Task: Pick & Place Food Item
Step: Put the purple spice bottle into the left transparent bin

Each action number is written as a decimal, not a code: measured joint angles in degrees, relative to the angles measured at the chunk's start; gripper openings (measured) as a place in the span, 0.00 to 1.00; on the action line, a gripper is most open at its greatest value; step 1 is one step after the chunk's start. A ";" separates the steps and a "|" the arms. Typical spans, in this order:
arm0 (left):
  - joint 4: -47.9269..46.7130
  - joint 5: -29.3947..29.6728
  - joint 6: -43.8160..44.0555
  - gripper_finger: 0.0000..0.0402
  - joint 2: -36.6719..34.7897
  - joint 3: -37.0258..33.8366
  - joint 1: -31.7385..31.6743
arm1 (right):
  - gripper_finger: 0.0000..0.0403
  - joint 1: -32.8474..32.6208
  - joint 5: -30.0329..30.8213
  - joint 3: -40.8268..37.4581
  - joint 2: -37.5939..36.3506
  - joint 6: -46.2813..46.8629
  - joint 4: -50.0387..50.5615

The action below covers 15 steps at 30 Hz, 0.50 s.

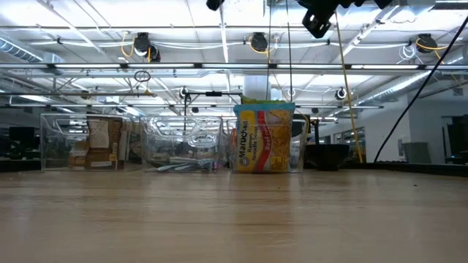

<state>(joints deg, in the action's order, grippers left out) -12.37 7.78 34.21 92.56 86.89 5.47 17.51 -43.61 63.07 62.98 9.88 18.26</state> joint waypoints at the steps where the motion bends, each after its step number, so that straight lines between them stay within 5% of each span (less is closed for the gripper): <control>1: -0.18 -0.59 0.57 0.56 0.11 -0.02 -0.17 | 0.48 0.02 0.04 0.00 0.00 0.16 -0.16; 15: 0.31 -7.41 2.38 0.56 0.19 -0.05 -1.48 | 0.48 0.05 -0.24 0.11 -0.02 0.08 -0.78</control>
<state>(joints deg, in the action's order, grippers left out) -12.06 0.37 36.59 92.75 86.85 3.99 17.56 -43.85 63.18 62.96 9.96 17.47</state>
